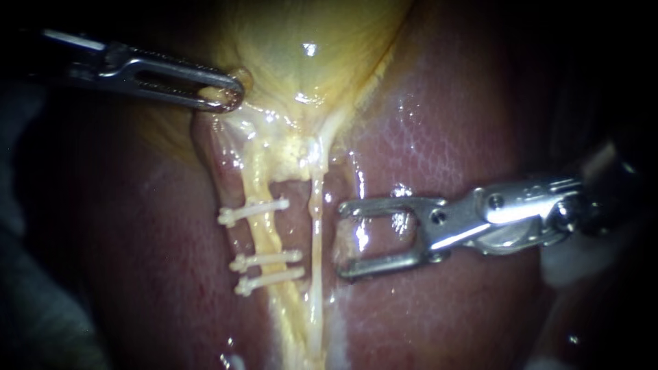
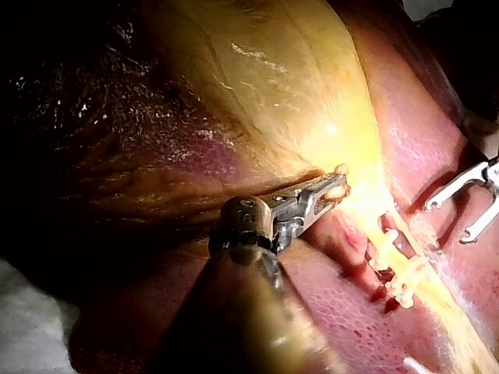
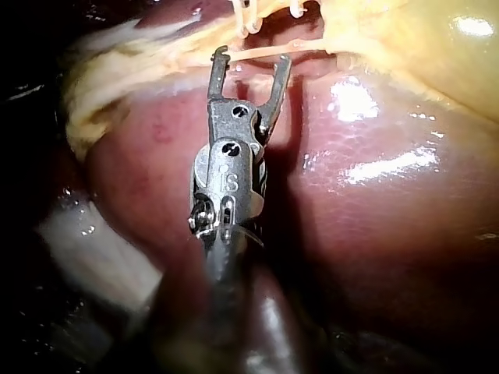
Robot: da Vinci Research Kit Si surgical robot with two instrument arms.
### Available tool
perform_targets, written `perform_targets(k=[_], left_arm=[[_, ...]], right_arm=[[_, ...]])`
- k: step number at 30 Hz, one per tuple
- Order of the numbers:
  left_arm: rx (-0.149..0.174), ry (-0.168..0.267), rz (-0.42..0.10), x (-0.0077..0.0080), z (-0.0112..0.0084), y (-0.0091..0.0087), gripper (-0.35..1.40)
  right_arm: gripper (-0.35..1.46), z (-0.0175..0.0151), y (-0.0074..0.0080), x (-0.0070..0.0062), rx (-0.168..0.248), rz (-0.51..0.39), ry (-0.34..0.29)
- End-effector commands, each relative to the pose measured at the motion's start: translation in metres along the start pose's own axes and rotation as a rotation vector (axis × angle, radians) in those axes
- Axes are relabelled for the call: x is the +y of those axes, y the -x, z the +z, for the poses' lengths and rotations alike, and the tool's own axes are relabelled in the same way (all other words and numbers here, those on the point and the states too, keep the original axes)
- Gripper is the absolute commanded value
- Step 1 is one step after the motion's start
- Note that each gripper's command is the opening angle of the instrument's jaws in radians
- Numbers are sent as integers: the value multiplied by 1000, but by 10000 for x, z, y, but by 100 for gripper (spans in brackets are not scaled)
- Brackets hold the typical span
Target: Going back third clip left tube
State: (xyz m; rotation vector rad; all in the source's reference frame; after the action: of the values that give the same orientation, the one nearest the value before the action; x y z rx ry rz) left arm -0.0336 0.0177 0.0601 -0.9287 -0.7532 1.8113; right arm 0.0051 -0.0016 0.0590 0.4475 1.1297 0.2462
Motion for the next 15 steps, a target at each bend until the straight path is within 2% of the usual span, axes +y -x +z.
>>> perform_targets(k=[1, 8, 15], left_arm=[[0, 1, 0, 0, 0, 0, -35], [0, 1, 0, 0, 0, 0, -35], [1, -1, 1, 0, 3, 1, -35]], right_arm=[[50, -5, 0, 1, -2, -5, 4], [50, -36, -8, 10, -11, -57, 30], [50, -45, -12, 13, -15, -87, 27]])
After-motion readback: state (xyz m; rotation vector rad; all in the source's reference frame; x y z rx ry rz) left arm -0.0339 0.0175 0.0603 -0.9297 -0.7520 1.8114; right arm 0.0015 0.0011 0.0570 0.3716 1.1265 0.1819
